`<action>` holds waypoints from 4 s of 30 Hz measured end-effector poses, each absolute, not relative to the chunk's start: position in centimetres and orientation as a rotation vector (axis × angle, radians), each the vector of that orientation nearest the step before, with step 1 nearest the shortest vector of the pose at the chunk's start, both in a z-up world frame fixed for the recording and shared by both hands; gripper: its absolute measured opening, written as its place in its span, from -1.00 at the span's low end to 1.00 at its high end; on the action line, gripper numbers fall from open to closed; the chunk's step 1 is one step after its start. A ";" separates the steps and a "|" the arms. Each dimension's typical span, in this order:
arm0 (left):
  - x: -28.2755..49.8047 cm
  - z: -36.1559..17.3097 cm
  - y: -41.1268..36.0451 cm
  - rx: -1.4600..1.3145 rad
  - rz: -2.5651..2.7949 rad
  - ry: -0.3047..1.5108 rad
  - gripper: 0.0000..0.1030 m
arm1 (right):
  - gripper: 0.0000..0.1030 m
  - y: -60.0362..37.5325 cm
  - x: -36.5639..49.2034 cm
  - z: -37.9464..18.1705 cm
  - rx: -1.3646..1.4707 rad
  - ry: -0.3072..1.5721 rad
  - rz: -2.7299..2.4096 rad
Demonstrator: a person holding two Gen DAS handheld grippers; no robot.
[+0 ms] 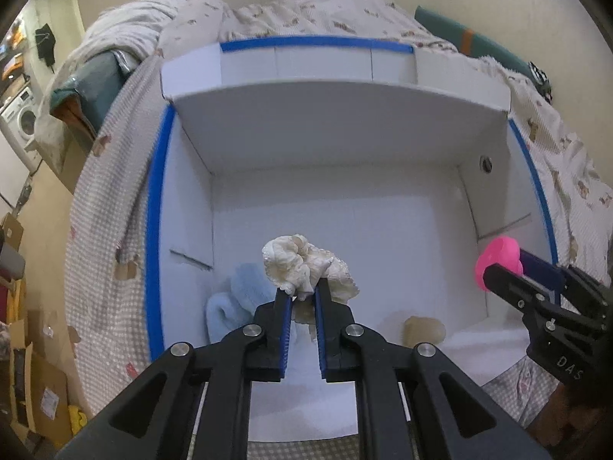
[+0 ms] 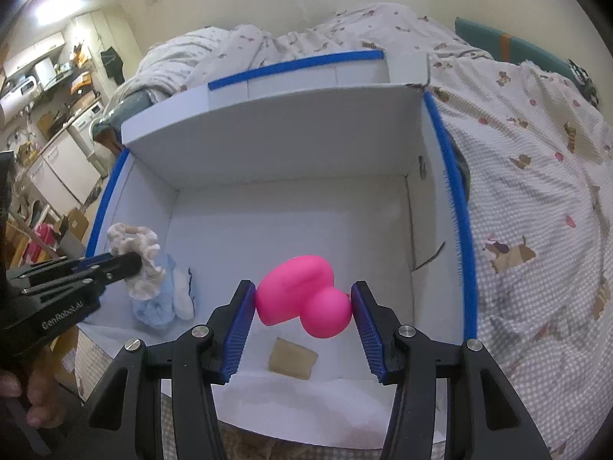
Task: Organize soft objects
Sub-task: 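Release the scrunchie from the left gripper while the right gripper drops the pink duck into the box, then withdraw both open grippers from the box, then grasp the beige lace-trimmed scrunchie in front of the box with the right gripper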
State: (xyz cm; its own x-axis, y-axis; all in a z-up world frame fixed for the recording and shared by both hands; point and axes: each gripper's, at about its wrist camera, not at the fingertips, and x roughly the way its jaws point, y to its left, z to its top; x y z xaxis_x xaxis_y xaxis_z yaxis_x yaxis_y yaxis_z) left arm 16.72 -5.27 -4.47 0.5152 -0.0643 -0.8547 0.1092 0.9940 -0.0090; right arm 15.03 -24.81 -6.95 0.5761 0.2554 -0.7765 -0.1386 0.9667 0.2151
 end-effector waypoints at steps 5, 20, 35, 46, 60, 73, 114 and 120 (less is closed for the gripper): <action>16.8 -5.6 -5.4 0.054 -0.109 1.073 -0.39 | 0.06 -24.4 15.1 -7.4 0.117 0.952 0.240; 15.9 -5.1 -5.5 0.081 -0.083 1.033 0.30 | 0.05 -23.7 15.0 -7.9 0.116 0.977 0.271; 15.5 -5.1 -5.5 0.094 -0.074 1.024 0.30 | 0.58 -24.8 15.6 -8.1 0.208 1.004 0.264; 15.1 -5.2 -5.3 0.096 -0.065 1.022 0.30 | 1.00 -25.6 15.6 -7.8 0.244 0.991 0.224; 10.2 -3.4 -4.0 0.132 -0.036 0.947 0.30 | 1.00 -26.5 11.1 -5.2 0.234 0.913 0.204; 5.4 -3.2 -1.4 0.090 0.022 0.932 0.30 | 1.00 -27.7 6.9 -4.5 0.270 0.886 0.171; 5.1 -6.9 0.2 -0.066 0.063 1.083 0.30 | 0.68 -24.3 10.0 -14.8 0.165 1.356 0.205; 5.0 -6.2 -0.8 -0.032 0.034 1.046 0.30 | -0.17 -22.4 11.0 -17.2 0.120 1.425 0.242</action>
